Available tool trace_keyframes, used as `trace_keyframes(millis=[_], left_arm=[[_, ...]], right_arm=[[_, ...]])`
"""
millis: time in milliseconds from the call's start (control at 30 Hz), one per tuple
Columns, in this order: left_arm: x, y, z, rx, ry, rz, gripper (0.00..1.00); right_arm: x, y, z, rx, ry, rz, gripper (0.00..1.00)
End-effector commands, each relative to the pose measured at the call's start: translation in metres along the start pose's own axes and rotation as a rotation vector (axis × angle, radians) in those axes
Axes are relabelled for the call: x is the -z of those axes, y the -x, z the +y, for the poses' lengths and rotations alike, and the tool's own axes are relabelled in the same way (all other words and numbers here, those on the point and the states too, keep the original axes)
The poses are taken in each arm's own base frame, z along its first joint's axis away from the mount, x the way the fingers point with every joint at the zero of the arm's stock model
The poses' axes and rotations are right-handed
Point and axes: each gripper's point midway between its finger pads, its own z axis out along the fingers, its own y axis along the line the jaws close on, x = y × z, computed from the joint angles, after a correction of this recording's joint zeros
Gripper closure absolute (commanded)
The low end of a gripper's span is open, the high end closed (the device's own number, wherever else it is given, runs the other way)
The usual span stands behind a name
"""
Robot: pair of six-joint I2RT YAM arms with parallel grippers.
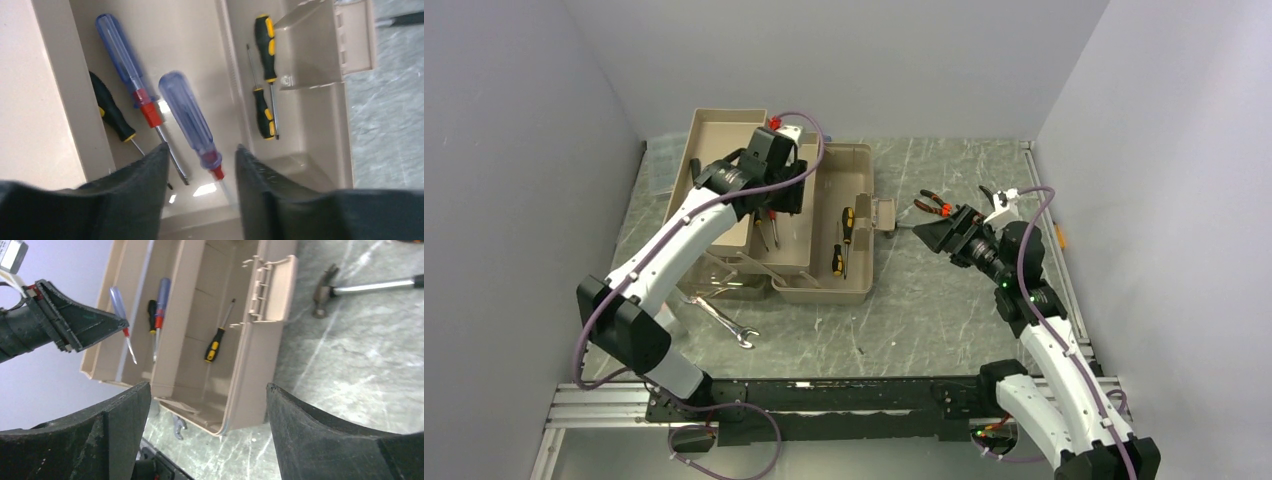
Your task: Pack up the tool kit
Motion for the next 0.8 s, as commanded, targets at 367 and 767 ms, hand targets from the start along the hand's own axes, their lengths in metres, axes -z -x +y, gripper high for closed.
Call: trace_keyframes(millis=[367,767], left_arm=[[0.069,0.018,-0.040,-0.142,-0.241,-0.166,0.15],[0.146,-0.007,-0.059,-0.357,-0.489,-0.559,0.01]], right_arm=[[0.018,0.034,-0.122,-0.113,-0.760,-0.123,0.23],[-0.033,0.095,-0.140,0.220,-0.671,0.049,0.22]])
